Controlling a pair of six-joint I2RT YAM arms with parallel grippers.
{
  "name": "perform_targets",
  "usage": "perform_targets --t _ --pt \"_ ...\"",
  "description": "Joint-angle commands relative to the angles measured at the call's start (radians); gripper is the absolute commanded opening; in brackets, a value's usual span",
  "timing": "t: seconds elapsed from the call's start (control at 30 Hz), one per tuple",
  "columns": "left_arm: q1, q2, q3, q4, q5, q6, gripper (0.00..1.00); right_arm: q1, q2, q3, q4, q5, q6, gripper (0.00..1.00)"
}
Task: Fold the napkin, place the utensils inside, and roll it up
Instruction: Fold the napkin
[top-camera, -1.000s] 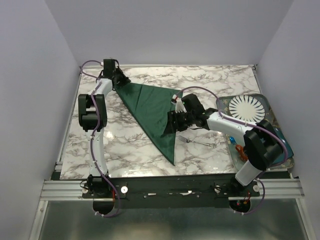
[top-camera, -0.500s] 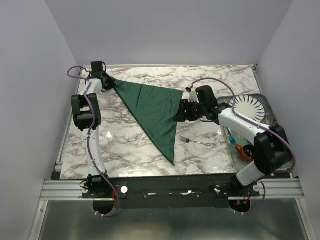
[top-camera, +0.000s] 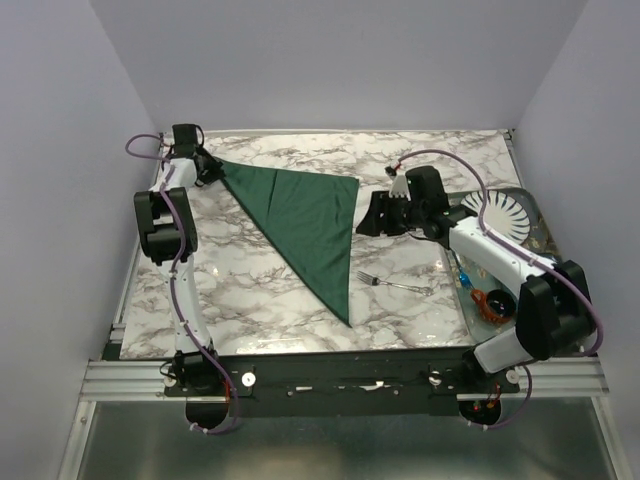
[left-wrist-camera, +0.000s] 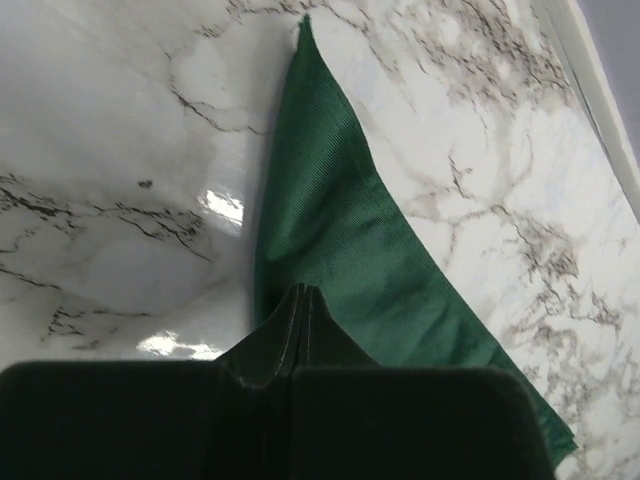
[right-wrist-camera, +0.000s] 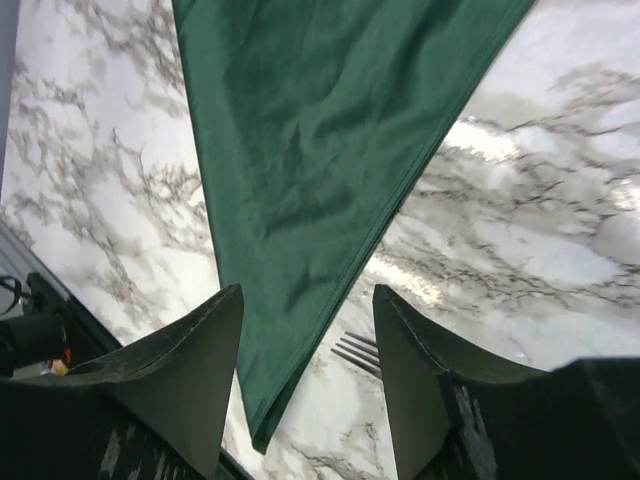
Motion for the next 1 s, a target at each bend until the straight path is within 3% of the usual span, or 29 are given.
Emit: perform_targets --t 0.0,0.13,0.27,0.67,0.8,0.97 --pt "-0.015 -0.123 -0.072 0.120 0.131 0.002 0.01 0.058 0.119 0.010 -0.038 -0.110 -0.021 0.63" --pt "-0.012 -0.078 -0.014 0.106 0.130 -0.025 0.02 0.149 0.171 -0.008 -0.010 -0.122 -0.004 0.60" --pt "-0.001 0.005 0.048 0.055 0.114 -0.034 0.00 0.211 0.196 -0.051 0.025 -0.156 0.006 0.49" --pt "0.063 0.019 -0.035 0.009 0.061 -0.051 0.00 0.257 0.182 -0.277 0.093 -0.224 -0.031 0.38" --pt "0.063 0.002 -0.018 0.031 0.107 -0.040 0.00 0.259 0.095 -0.234 0.044 -0.171 -0.028 0.39" --pt "0.063 -0.008 -0.017 0.063 0.171 -0.057 0.00 0.288 0.113 -0.139 0.019 -0.187 -0.014 0.39"
